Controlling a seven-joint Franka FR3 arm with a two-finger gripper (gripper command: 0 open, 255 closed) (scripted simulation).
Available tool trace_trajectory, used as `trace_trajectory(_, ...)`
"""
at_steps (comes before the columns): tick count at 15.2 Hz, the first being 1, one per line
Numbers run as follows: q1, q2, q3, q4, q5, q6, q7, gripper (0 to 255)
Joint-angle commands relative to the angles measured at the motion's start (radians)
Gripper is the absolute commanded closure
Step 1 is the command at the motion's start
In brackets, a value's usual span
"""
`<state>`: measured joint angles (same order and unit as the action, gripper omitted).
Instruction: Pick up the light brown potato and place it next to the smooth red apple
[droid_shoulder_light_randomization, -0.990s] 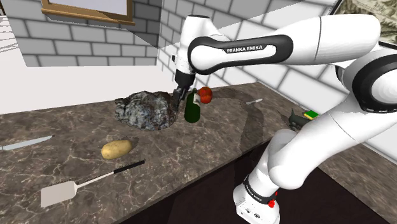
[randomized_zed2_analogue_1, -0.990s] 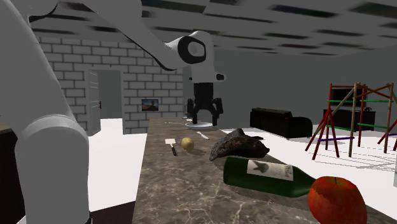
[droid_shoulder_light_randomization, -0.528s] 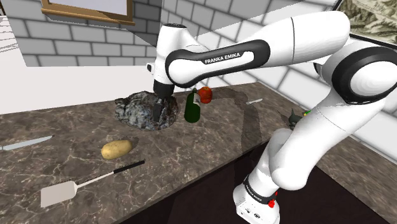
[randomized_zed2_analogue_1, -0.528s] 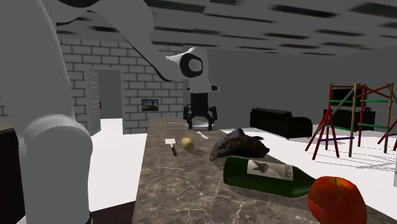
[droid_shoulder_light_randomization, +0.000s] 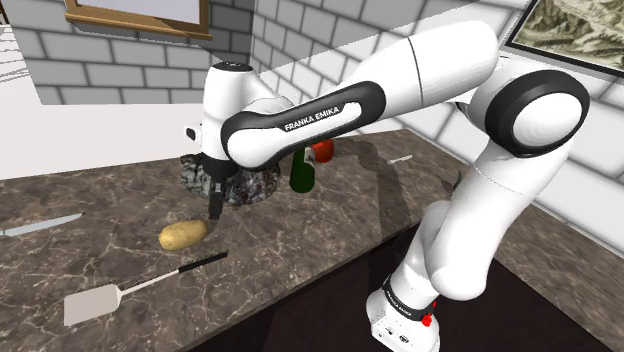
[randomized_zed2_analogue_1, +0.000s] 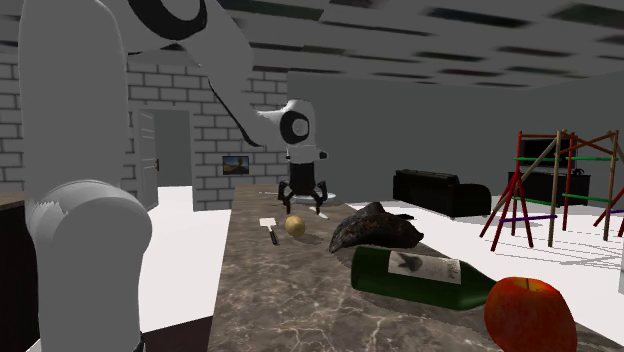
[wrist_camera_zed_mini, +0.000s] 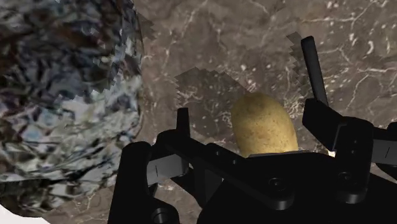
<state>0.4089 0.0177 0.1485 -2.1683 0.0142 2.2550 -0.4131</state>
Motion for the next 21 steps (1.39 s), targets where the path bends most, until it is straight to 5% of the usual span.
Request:
trace_trajectory(1,0.016,0.049,0.016,0.032,-0.004,0.023,-0.032,0)
trace_trajectory(12,0.048,0.178,0.041,0.042,-0.033,0.146,-0.053,0)
trace_trajectory(20,0.048,0.178,0.041,0.042,-0.033,0.146,-0.053,0)
trace_trajectory(21,0.048,0.178,0.041,0.042,-0.033,0.146,-0.053,255)
